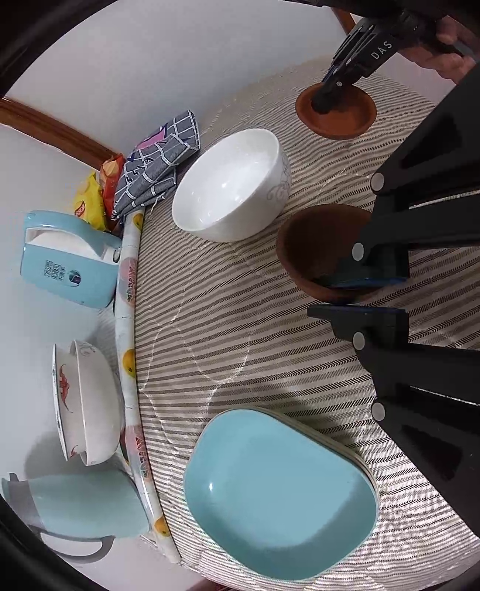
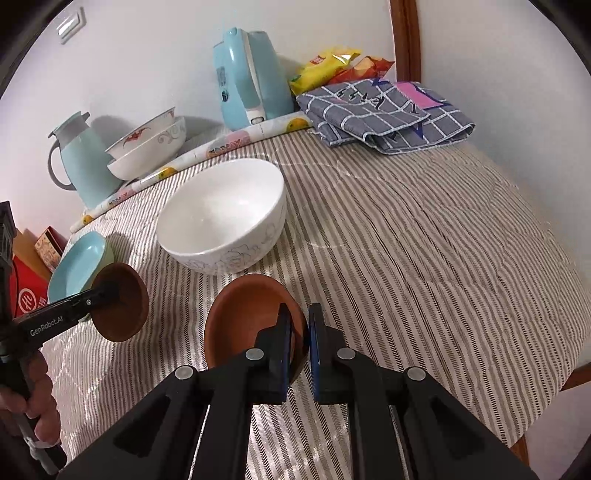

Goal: Organize plates and bowls
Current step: 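Lift the brown bowl with the right gripper over the white bowl while the left gripper holds another brown bowl, then lower the brown bowl into the white bowl and open the right gripper, then lower the left gripper's brown bowl into the first brown bowl, open, then close both grippers on the rim of the white bowl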

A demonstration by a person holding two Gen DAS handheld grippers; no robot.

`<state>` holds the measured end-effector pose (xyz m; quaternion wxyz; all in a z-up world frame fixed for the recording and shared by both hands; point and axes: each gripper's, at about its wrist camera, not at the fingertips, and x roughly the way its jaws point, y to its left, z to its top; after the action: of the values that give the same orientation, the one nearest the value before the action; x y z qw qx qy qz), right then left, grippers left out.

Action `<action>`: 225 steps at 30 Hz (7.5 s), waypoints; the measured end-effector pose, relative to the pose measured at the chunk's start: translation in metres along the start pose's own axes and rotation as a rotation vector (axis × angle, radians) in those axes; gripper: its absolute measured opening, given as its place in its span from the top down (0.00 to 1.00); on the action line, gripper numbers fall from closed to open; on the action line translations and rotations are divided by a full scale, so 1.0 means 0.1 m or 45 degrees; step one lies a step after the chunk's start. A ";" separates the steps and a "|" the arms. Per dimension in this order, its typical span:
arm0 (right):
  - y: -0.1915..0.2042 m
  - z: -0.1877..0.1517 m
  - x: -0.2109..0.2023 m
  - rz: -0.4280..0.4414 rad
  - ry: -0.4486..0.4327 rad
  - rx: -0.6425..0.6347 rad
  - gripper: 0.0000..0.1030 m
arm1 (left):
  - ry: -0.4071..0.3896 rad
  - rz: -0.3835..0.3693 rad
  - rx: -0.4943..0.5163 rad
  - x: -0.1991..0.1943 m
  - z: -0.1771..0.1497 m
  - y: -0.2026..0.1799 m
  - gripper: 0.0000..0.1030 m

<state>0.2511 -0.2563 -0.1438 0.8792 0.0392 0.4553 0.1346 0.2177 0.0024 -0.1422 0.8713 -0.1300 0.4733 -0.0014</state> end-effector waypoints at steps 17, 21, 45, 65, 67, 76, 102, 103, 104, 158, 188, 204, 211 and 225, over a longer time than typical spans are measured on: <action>0.11 0.33 -0.24 0.023 -0.093 0.009 0.91 | -0.069 -0.001 -0.018 -0.25 0.14 0.03 0.92; 0.18 0.47 -0.19 0.025 -0.091 0.000 0.91 | -0.086 0.004 -0.032 -0.28 0.19 0.07 0.92; 0.54 0.86 0.51 0.016 0.007 -0.094 0.91 | -0.100 0.028 -0.035 -0.15 0.60 0.19 0.92; 0.59 0.90 0.82 -0.001 0.100 -0.099 0.91 | -0.071 0.019 -0.050 0.06 0.71 0.27 0.92; 0.58 0.90 0.84 -0.002 0.108 -0.100 0.91 | -0.069 0.016 -0.051 0.06 0.72 0.27 0.92; 0.58 0.87 0.91 -0.010 0.130 -0.083 0.91 | -0.058 0.022 -0.036 0.06 0.73 0.31 0.92; 0.59 0.89 0.83 -0.114 0.102 -0.162 0.85 | -0.073 0.008 -0.058 -0.06 0.71 0.39 0.92; 0.59 0.89 0.82 -0.110 0.098 -0.157 0.85 | -0.076 0.008 -0.058 -0.07 0.71 0.39 0.92; 0.58 0.89 0.80 -0.106 0.095 -0.157 0.85 | -0.079 0.009 -0.056 -0.08 0.71 0.38 0.92; -0.24 0.48 -0.32 -0.123 -0.070 0.004 0.73 | -0.080 -0.059 0.090 -0.16 0.63 -0.66 0.92; -0.32 0.36 -0.01 -0.114 0.004 0.027 0.73 | 0.133 -0.132 0.084 0.77 0.90 -0.81 0.91; -0.12 0.41 0.05 -0.104 0.021 -0.024 0.72 | 0.181 -0.197 0.051 0.76 0.89 -0.75 0.88; -0.08 0.40 0.01 -0.093 0.017 -0.026 0.72 | 0.191 -0.190 0.061 0.70 0.87 -0.76 0.86; 0.14 0.51 -0.01 -0.067 -0.013 -0.067 0.63 | 0.065 -0.175 0.175 0.21 0.89 -0.83 0.68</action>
<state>0.2888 -0.2400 -0.1108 0.8855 0.0050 0.4480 0.1232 0.3128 -0.0604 -0.0949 0.8637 -0.1021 0.4839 -0.0969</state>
